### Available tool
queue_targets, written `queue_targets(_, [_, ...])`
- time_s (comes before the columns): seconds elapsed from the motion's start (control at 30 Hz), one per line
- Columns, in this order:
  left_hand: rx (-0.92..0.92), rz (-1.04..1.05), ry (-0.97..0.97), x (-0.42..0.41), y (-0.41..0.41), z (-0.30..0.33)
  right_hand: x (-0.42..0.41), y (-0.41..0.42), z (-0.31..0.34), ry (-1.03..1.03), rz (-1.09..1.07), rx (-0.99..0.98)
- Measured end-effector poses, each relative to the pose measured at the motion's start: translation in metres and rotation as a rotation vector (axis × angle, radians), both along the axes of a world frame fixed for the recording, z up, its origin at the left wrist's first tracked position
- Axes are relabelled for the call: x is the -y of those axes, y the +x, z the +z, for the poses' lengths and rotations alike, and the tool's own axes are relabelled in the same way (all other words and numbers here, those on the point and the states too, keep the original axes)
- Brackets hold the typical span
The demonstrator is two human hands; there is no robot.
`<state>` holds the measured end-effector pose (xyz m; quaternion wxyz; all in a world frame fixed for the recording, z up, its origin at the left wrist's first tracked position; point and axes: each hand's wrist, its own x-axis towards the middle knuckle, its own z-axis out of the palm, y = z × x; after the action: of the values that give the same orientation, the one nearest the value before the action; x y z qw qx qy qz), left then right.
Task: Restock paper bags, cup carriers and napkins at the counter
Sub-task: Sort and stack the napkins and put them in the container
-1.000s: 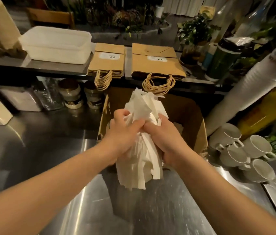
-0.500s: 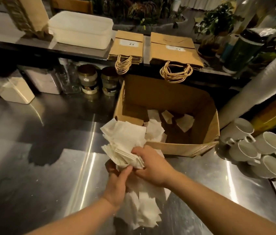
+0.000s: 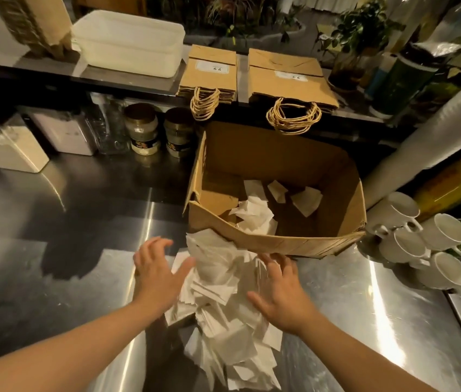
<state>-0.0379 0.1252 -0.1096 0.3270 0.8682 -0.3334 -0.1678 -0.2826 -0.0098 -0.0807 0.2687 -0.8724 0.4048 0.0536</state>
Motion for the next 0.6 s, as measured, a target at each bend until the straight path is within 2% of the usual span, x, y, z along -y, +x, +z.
queue_targets(0.07, [0.106,-0.322,0.019,0.007,-0.003,0.001,-0.009,-0.002,-0.005,-0.008,0.140,-0.113])
queue_targets(0.13, [0.151,-0.679,0.186,0.016,-0.006,-0.002,-0.018,-0.001,-0.016,0.008,0.265,-0.221])
queue_targets(0.2, [0.182,-0.902,0.384,0.021,-0.010,-0.012,-0.026,0.000,-0.035,0.016,0.301,-0.307])
queue_targets(0.27, [0.212,-0.957,0.538,0.022,-0.015,-0.027,-0.027,0.000,-0.048,-0.010,0.256,-0.394])
queue_targets(0.4, [0.233,-0.829,0.645,0.025,-0.030,-0.043,-0.008,0.005,-0.044,-0.094,0.192,-0.440])
queue_targets(0.47, [0.222,-0.798,0.699,0.032,-0.033,-0.037,0.005,0.007,-0.039,-0.069,0.204,-0.466])
queue_targets(0.6, [0.213,-0.872,0.804,0.050,-0.025,0.003,0.024,-0.003,-0.027,0.009,0.212,-0.414])
